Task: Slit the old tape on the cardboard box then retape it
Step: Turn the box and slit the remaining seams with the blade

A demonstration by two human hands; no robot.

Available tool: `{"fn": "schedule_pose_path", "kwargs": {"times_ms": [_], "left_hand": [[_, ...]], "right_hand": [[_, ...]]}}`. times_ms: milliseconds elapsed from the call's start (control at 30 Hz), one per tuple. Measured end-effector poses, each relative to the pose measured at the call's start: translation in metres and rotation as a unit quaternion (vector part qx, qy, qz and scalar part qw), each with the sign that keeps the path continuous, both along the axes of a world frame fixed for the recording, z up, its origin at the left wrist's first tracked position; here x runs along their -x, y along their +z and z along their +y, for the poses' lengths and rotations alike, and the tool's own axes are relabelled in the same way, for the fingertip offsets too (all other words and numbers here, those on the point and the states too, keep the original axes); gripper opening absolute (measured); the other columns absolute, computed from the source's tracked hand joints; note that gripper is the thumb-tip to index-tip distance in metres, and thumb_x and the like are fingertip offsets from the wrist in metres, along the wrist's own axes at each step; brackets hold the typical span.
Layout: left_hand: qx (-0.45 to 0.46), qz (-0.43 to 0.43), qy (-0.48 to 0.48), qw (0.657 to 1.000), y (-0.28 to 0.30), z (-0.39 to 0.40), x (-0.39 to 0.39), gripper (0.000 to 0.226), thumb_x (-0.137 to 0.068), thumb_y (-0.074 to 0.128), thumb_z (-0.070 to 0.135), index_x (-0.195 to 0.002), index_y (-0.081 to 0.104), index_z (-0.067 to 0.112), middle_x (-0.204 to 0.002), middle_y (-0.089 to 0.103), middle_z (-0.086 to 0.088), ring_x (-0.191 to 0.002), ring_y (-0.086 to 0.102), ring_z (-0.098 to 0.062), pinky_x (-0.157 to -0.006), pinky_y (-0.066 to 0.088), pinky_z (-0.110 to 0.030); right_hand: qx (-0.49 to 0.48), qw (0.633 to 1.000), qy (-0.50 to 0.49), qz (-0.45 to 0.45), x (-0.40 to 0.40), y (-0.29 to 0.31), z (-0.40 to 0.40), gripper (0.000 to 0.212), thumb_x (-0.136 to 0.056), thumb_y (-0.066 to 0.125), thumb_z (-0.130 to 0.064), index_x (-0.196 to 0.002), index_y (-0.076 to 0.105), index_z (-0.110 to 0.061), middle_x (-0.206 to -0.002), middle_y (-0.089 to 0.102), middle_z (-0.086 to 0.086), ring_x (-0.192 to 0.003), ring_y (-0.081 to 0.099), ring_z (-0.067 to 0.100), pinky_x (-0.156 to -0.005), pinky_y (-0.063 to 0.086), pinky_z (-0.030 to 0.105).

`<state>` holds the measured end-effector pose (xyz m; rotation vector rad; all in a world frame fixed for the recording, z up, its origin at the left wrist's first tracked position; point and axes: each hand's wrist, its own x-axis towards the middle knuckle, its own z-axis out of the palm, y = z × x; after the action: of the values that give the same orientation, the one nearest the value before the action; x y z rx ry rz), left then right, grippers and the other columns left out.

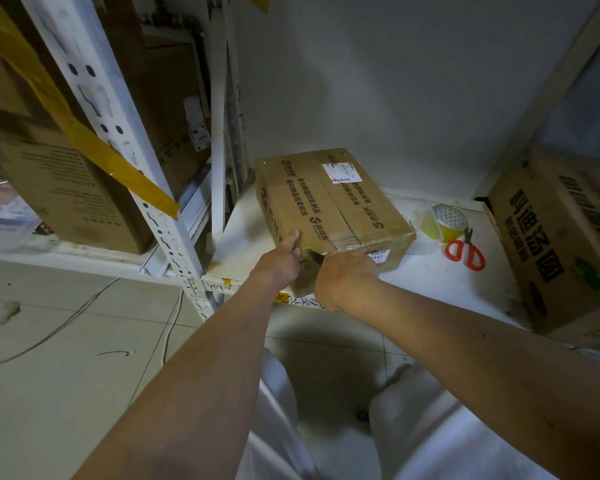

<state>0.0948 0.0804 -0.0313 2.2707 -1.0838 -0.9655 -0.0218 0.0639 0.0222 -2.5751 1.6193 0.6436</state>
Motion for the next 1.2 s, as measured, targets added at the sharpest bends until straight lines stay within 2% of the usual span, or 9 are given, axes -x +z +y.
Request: {"fn": "schedule_pose_path", "kwargs": {"times_ms": [167,333,533,700,867,1000,1067,1133,1200], "left_hand": [[-0.002,0.012,0.002,1.000,0.001,-0.001,0.000,0.048,-0.103,0.026,0.035,-0.148,0.015,0.046,-0.155,0.030,-0.008,-0.137,0.036,-0.032,-0.114,0.027,-0.044],[-0.007,0.016,-0.002,1.000,0.004,0.001,0.001,0.048,-0.103,0.025,0.035,-0.148,0.014,0.045,-0.155,0.029,-0.008,-0.138,0.034,-0.032,-0.114,0.026,-0.044],[-0.016,-0.007,-0.016,1.000,0.007,0.002,0.003,0.049,-0.103,0.025,0.035,-0.148,0.011,0.045,-0.149,0.038,-0.014,-0.131,0.043,-0.033,-0.111,0.031,-0.043],[-0.023,-0.025,-0.029,0.999,0.014,0.003,0.004,0.048,-0.103,0.023,0.035,-0.149,0.010,0.045,-0.147,0.041,-0.012,-0.126,0.047,-0.032,-0.108,0.035,-0.043],[-0.036,-0.028,-0.034,0.998,0.018,0.003,0.004,0.048,-0.104,0.023,0.035,-0.149,0.010,0.043,-0.151,0.035,-0.010,-0.132,0.041,-0.032,-0.111,0.031,-0.043],[-0.045,-0.087,-0.048,0.994,0.025,0.001,0.006,0.048,-0.102,0.028,0.034,-0.148,0.016,0.040,-0.140,0.047,-0.010,-0.122,0.048,-0.030,-0.103,0.039,-0.043],[-0.060,-0.146,-0.044,0.987,0.030,-0.003,0.011,0.049,-0.098,0.039,0.031,-0.143,0.023,0.039,-0.131,0.048,-0.012,-0.118,0.047,-0.031,-0.098,0.043,-0.043],[-0.071,-0.207,-0.023,0.976,0.037,-0.008,0.022,0.050,-0.092,0.049,0.022,-0.138,0.032,0.034,-0.131,0.042,-0.013,-0.124,0.039,-0.032,-0.098,0.040,-0.044],[-0.053,-0.271,-0.010,0.961,0.039,-0.016,0.033,0.047,-0.088,0.054,0.023,-0.133,0.038,0.028,-0.136,0.038,-0.016,-0.131,0.031,-0.034,-0.105,0.034,-0.049]], "right_hand": [[0.009,0.997,0.003,-0.074,0.009,-0.007,0.002,0.050,-0.078,0.060,-0.016,-0.125,0.049,-0.006,-0.120,0.058,0.013,-0.111,0.055,0.029,-0.080,0.046,0.033],[-0.051,0.986,0.022,-0.160,0.017,-0.009,-0.002,0.028,-0.084,0.049,-0.019,-0.105,0.061,-0.005,-0.108,0.064,0.016,-0.089,0.055,0.030,-0.072,0.037,0.030],[0.056,0.970,0.028,-0.235,0.008,-0.003,-0.014,0.034,-0.088,0.048,-0.025,-0.115,0.053,-0.006,-0.106,0.064,0.015,-0.097,0.061,0.033,-0.071,0.040,0.031],[0.021,0.968,0.023,-0.250,-0.001,0.017,-0.042,0.027,-0.087,0.045,-0.024,-0.109,0.051,-0.010,-0.089,0.059,0.006,-0.083,0.055,0.027,-0.070,0.040,0.032],[-0.023,0.968,0.013,-0.249,0.016,0.007,-0.050,0.023,-0.085,0.049,-0.021,-0.104,0.053,-0.009,-0.084,0.057,0.006,-0.084,0.057,0.028,-0.070,0.044,0.033],[-0.025,0.967,0.017,-0.254,0.027,0.004,-0.054,0.013,-0.087,0.047,-0.019,-0.097,0.048,-0.012,-0.088,0.056,0.008,-0.082,0.053,0.027,-0.067,0.038,0.031],[-0.017,0.963,0.013,-0.267,0.034,0.002,-0.060,0.011,-0.089,0.046,-0.023,-0.096,0.046,-0.015,-0.088,0.056,0.007,-0.079,0.052,0.027,-0.066,0.037,0.031],[-0.017,0.958,-0.004,-0.287,0.043,0.002,-0.072,0.013,-0.089,0.046,-0.026,-0.098,0.046,-0.016,-0.087,0.055,0.007,-0.078,0.052,0.028,-0.068,0.039,0.031],[-0.004,0.952,-0.031,-0.304,0.053,0.004,-0.089,0.017,-0.089,0.045,-0.028,-0.100,0.048,-0.015,-0.089,0.056,0.009,-0.080,0.051,0.029,-0.071,0.042,0.032]]}}
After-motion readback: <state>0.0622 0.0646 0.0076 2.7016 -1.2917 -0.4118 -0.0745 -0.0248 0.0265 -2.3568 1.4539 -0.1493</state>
